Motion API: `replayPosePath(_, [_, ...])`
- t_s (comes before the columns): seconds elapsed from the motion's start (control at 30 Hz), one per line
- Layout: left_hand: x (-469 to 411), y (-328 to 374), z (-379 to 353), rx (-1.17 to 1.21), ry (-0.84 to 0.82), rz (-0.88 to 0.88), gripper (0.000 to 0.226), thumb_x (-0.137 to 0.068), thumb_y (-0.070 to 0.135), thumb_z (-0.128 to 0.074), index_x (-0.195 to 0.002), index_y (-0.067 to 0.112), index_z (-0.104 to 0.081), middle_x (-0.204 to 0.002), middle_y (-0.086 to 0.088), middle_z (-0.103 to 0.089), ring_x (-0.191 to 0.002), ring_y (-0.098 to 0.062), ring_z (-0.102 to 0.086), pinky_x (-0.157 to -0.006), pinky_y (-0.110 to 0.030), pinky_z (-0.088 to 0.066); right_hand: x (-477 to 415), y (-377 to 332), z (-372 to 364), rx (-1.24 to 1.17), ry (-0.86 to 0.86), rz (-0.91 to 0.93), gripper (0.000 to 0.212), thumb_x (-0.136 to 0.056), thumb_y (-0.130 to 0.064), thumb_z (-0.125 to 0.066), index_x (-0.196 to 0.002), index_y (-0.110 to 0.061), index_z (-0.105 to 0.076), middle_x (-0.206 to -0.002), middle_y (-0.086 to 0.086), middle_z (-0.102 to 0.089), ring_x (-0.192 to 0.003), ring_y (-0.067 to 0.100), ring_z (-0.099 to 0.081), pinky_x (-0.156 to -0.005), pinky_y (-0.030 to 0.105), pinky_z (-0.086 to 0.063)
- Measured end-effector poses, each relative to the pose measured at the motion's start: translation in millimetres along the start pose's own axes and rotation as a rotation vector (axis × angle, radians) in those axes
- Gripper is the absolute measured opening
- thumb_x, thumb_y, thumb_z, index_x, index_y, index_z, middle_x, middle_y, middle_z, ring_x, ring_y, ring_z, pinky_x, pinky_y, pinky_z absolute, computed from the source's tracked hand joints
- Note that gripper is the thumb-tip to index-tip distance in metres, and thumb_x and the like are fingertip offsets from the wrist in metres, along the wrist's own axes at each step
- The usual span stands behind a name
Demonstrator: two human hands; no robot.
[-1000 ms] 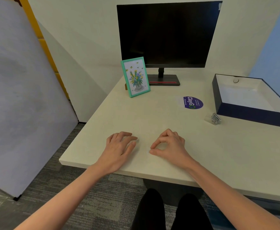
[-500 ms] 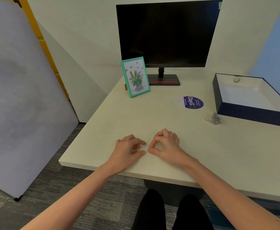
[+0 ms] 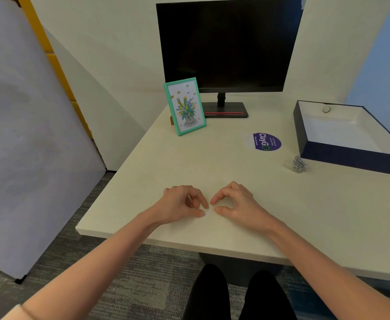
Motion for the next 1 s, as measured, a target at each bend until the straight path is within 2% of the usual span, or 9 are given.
replayPosePath(0.07, [-1.0,1.9,0.9,0.026,-0.029,-0.006,0.024,-0.064,0.05,-0.07,-0.086,0.039,-0.071,-0.074,0.016,-0.062,-0.067,0.0,-0.054,-0.093,-0.042,-0.042,1.4,1.5,0.6,-0.005,0.018,-0.01,0.014,-0.085,-0.024,-0.066,-0.099,-0.028,-0.067,-0.091,-0.016,-0.042,-0.104,0.006,-0.039,-0.108,0.032,-0.025])
replayPosePath(0.17, [-1.3,-0.5,3.9,0.123,-0.037,-0.015,0.034,-0.065,0.056,-0.069,-0.091,0.033,-0.073,-0.082,0.001,-0.069,-0.076,-0.02,-0.059,-0.081,-0.031,-0.044,5.0,3.3,-1.6,-0.001,0.065,-0.021,0.011,-0.085,-0.028,-0.067,-0.095,-0.027,-0.068,-0.093,-0.013,-0.044,-0.105,0.007,-0.041,-0.106,0.032,-0.028])
replayPosePath(0.27, [1.6,-3.8,4.4,0.175,-0.06,-0.022,0.031,-0.064,0.042,-0.081,-0.091,0.03,-0.074,-0.084,0.003,-0.064,-0.076,-0.01,-0.057,-0.081,-0.028,-0.047,9.7,1.8,-9.2,0.01,0.111,-0.025,0.009,-0.083,-0.032,-0.069,-0.091,-0.028,-0.07,-0.096,-0.009,-0.047,-0.105,0.009,-0.043,-0.104,0.031,-0.028])
replayPosePath(0.37, [1.5,-3.8,-1.8,0.15,-0.039,-0.061,0.026,-0.065,0.033,-0.084,-0.09,0.031,-0.074,-0.082,0.009,-0.057,-0.075,-0.008,-0.053,-0.083,-0.028,-0.046,11.7,1.1,-14.2,-0.015,0.129,-0.032,0.009,-0.084,-0.029,-0.067,-0.093,-0.029,-0.07,-0.096,-0.01,-0.047,-0.105,0.008,-0.042,-0.104,0.03,-0.029])
replayPosePath(0.57, [-4.6,-4.8,-5.6,0.204,-0.026,-0.08,0.018,-0.069,0.027,-0.084,-0.084,0.027,-0.075,-0.072,0.012,-0.052,-0.066,-0.006,-0.045,-0.069,-0.018,-0.039,13.6,4.2,-7.1,-0.118,0.174,-0.057,0.015,-0.084,-0.023,-0.067,-0.088,-0.036,-0.063,-0.092,-0.013,-0.046,-0.107,0.011,-0.049,-0.097,0.026,-0.036])
replayPosePath(0.77, [-7.8,-5.2,-7.7,0.229,0.01,-0.045,0.013,-0.068,0.025,-0.084,-0.077,0.024,-0.075,-0.068,0.01,-0.056,-0.062,-0.007,-0.045,-0.062,-0.018,-0.038,14.2,5.4,-3.0,-0.126,0.174,-0.064,0.014,-0.084,-0.023,-0.068,-0.089,-0.035,-0.064,-0.092,-0.012,-0.047,-0.103,0.008,-0.049,-0.086,0.015,-0.031])
replayPosePath(0.9, [-8.5,-3.8,-7.5,0.21,0.039,-0.029,0.012,-0.067,0.026,-0.085,-0.072,0.026,-0.075,-0.078,-0.007,-0.065,-0.065,-0.009,-0.05,-0.064,-0.022,-0.041,11.9,4.5,-3.6,-0.115,0.177,-0.061,0.013,-0.084,-0.023,-0.068,-0.089,-0.035,-0.065,-0.095,-0.009,-0.048,-0.104,0.009,-0.049,-0.089,0.019,-0.032])
replayPosePath(1.0, [-8.5,-2.7,-7.9,0.196,0.046,-0.021,0.011,-0.067,0.025,-0.085,-0.071,0.025,-0.074,-0.081,-0.005,-0.069,-0.065,-0.008,-0.051,-0.065,-0.021,-0.041,11.7,4.7,-3.7,-0.105,0.164,-0.068,0.01,-0.084,-0.025,-0.068,-0.09,-0.034,-0.066,-0.098,-0.006,-0.049,-0.107,0.011,-0.047,-0.092,0.022,-0.032])
Point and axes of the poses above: each hand's wrist, its own x-axis away from the middle knuckle, its own z-axis out of the back of the hand, y = z × x, the point moved 1 cm from there along -x, towards the middle knuckle
